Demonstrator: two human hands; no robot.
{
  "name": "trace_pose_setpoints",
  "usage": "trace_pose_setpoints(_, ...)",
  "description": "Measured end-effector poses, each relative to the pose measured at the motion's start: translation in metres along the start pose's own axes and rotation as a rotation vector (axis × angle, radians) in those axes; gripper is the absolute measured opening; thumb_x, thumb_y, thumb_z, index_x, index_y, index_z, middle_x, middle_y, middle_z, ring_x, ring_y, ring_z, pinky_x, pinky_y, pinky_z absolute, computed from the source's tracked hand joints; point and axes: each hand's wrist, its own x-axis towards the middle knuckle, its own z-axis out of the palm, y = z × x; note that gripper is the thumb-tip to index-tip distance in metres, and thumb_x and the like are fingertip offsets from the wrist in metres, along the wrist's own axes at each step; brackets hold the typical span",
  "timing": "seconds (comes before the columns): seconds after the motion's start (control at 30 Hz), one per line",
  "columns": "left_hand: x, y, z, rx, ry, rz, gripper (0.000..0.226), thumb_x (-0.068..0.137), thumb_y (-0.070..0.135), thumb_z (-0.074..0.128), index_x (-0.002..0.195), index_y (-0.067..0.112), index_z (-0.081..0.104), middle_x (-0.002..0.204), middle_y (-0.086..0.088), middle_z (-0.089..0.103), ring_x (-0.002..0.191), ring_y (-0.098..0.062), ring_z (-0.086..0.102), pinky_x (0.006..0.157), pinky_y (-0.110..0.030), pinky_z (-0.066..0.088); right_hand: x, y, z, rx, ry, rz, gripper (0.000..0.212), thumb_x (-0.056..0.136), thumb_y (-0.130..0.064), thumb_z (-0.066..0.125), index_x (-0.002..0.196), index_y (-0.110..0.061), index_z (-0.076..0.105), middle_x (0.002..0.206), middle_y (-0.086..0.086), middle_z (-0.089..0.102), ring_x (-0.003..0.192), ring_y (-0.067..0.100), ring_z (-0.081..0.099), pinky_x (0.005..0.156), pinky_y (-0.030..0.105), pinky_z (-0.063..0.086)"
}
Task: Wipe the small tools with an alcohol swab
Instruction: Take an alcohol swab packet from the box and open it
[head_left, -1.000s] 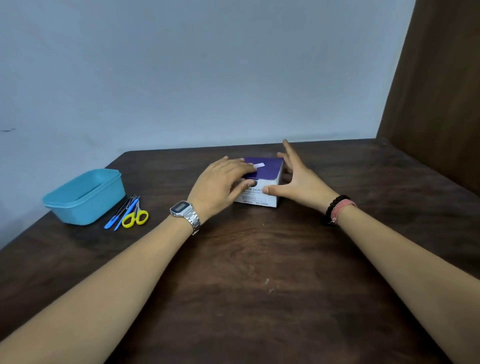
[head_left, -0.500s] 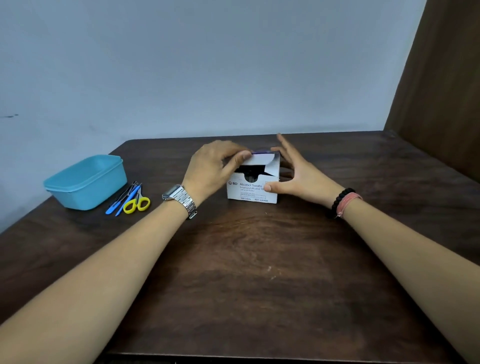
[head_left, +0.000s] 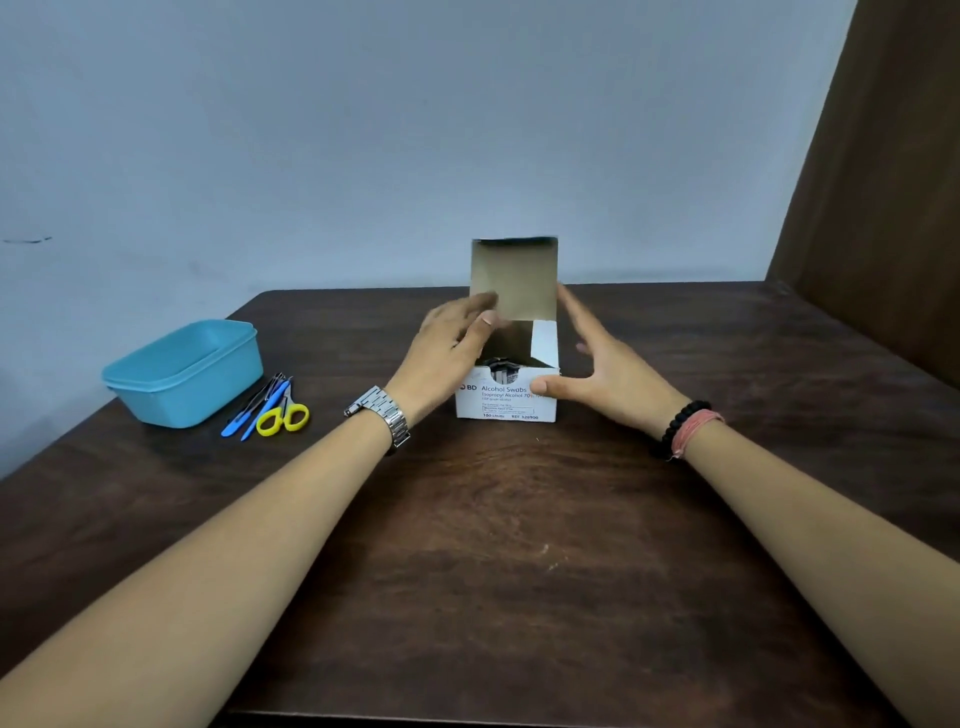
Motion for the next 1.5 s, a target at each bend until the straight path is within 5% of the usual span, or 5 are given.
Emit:
trace_pose_setpoints(0.23,-0.007,0.010,-0.007,-0.256,-0.113,-0.145,0.057,0.105,0.047,0.027,0.103,0.018,0.076,0.134,0.015,0.056,0.121,0.005,0.046,0.091,-0.002,0.023,0.003,-0.013,0.003,-0.467,0.026,-0.307,0.043,0.091,-0.064,0.041,0.117,-0.034,0.059,0.158,-0.013,0.028,0.148,0.006,0.016,0.116,0.038,0.015)
trace_pose_setpoints(0.47,-0.007,0.006,-0.003,-0.255,0.013,-0.076,0.037,0.105,0.039,0.035,0.097,0.019,0.065,0.124,0.005,0.061,0.115,-0.003,0.053,0.093,-0.012,0.034,0.003,-0.008,-0.008,-0.370,0.249,-0.282,0.033,0.096,-0.053,0.039,0.090,-0.026,0.057,0.117,-0.009,0.066,0.113,0.010,0.056,0.095,0.034,0.040)
trace_pose_setpoints(0.63,-0.005,0.007,-0.001,-0.670,0.134,-0.308,0.026,0.097,0.011,0.039,0.082,0.023,0.056,0.124,0.008,0.063,0.110,-0.003,0.057,0.089,-0.018,0.041,0.000,-0.001,-0.017,-0.235,0.321,-0.184,0.044,0.101,-0.048,0.039,0.070,-0.026,0.062,0.077,-0.008,0.071,0.078,0.014,0.068,0.071,0.039,0.052)
trace_pose_setpoints(1.07,-0.005,0.004,0.001,-0.699,0.176,-0.366,0.033,0.096,0.010,0.032,0.100,0.022,0.063,0.114,0.003,0.064,0.098,-0.010,0.058,0.083,-0.023,0.046,0.073,-0.072,-0.009,-0.855,-0.141,-0.105,0.013,0.086,-0.031,0.067,0.096,-0.030,0.074,0.099,-0.001,0.070,0.094,0.023,0.062,0.069,0.028,0.037)
trace_pose_setpoints(1.5,-0.003,0.003,0.003,-0.661,0.167,-0.381,0.034,0.094,0.005,0.031,0.101,0.019,0.062,0.104,0.001,0.065,0.093,-0.011,0.058,0.086,-0.030,0.049,0.086,-0.081,0.017,-0.869,-0.310,-0.096,0.020,0.080,-0.035,0.075,0.094,-0.021,0.077,0.068,-0.008,0.050,0.076,0.019,0.054,0.051,0.024,0.030)
